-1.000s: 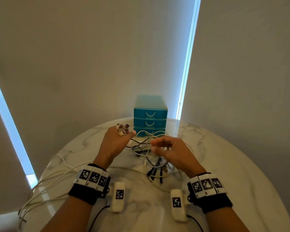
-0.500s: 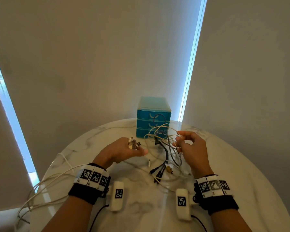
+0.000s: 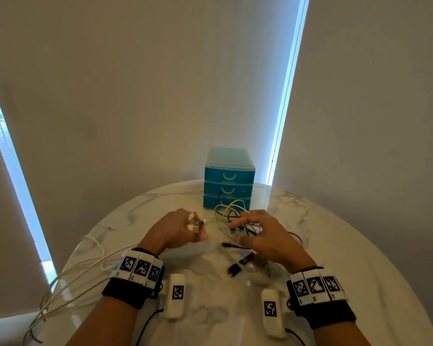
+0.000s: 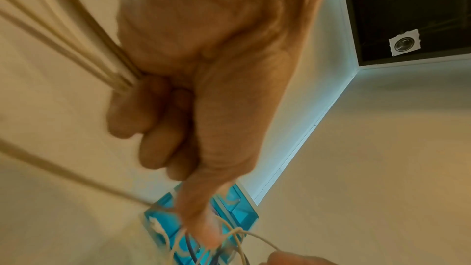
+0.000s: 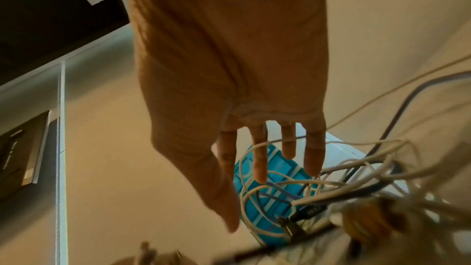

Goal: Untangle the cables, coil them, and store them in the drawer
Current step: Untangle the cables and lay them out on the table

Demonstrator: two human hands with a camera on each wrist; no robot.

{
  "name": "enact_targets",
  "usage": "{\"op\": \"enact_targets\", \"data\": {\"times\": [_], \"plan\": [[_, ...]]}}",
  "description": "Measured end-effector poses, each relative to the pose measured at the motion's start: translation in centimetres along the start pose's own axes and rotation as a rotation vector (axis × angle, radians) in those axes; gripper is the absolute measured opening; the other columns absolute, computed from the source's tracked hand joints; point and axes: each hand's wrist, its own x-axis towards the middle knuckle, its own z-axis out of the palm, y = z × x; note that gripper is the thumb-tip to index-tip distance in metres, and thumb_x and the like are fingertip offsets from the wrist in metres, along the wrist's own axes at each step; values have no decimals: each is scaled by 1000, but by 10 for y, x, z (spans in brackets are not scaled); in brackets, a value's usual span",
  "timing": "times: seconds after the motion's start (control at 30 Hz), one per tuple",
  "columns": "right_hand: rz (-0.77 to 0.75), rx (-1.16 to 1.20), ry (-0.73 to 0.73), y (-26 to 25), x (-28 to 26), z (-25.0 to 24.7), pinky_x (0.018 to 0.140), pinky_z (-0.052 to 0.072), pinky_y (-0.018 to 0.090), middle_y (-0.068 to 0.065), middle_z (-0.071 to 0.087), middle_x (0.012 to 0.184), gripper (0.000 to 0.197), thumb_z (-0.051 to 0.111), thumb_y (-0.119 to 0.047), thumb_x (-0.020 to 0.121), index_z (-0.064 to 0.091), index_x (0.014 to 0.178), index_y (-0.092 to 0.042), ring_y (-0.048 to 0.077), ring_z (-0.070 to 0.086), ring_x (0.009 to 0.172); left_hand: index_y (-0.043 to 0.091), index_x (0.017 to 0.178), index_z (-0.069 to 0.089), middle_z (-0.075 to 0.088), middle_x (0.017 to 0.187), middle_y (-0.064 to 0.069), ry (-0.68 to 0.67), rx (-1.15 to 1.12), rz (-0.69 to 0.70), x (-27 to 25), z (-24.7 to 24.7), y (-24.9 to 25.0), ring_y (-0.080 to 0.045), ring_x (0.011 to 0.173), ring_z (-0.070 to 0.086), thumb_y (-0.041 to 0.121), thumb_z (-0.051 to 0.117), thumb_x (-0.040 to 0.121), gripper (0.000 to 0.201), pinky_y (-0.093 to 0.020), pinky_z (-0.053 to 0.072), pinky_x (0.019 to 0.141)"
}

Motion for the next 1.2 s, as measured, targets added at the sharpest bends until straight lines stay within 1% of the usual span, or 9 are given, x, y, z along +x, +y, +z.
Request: {"op": "enact_targets", "data": {"times": [0.13,0.27,0.4,0.5,0.6,0.7,0.8,0.93,1.2], "plan": [[5,153,-1,-9,0,0,109,46,33,-20,53,141,27,74,-64,89,80,109,-48,7,53,132,29,93,76,77,89,12,458,-329,148,-4,-10,19,-1,84,70,39,78,95,10,-32,58,82],[-19,104,66,-20,-3,3,102,34,18,-18,41,150,19,79,-55,90,82,100,-40,6,40,139,24,102,75,76,94,10,734,-421,132,-6,-14,28,-4,86,69,40,77,96,17,-33,57,82],[50,7,90,-14,-5,-9,126,29,45,-7,17,174,24,78,-59,88,77,107,-44,21,21,161,27,99,77,77,94,13,890,-582,78,-8,-21,23,-6,89,71,41,78,96,14,-41,60,89],[134,-12,250,-21,-7,-11,119,36,39,-2,16,177,44,57,-70,96,73,120,-36,25,33,156,29,96,79,78,88,16,836,-621,132,-13,-20,25,1,80,70,43,81,93,14,-28,59,79],[68,87,463,-35,-9,-10,92,43,24,-4,70,131,61,36,-71,103,80,105,-29,8,64,115,32,93,81,78,88,22,631,-578,271,-17,-11,36,5,82,70,39,86,88,10,-10,50,73],[76,258,162,-45,-13,-8,77,46,20,-11,81,94,62,36,-70,104,82,102,-28,2,72,91,29,93,82,80,92,19,522,-550,355,-15,-6,42,2,89,74,31,88,87,8,-11,53,80],[41,475,-53,-42,-12,5,78,57,30,-1,73,81,48,45,-51,111,79,114,-17,17,69,74,30,97,82,80,95,18,494,-543,365,-15,-4,41,1,92,75,33,86,90,9,-14,54,83],[142,925,97,-34,-2,7,45,28,24,-2,40,67,39,38,-29,117,62,131,-1,11,30,52,29,109,74,77,96,13,601,-775,180,-14,-7,40,3,82,71,47,84,90,28,-14,53,69],[129,966,32,-28,-1,3,43,16,26,-2,32,65,35,39,-26,116,64,128,-3,10,20,49,15,112,76,31,61,4,400,-1201,-17,-11,-10,28,-12,54,24,69,52,100,59,-26,22,49]]}}
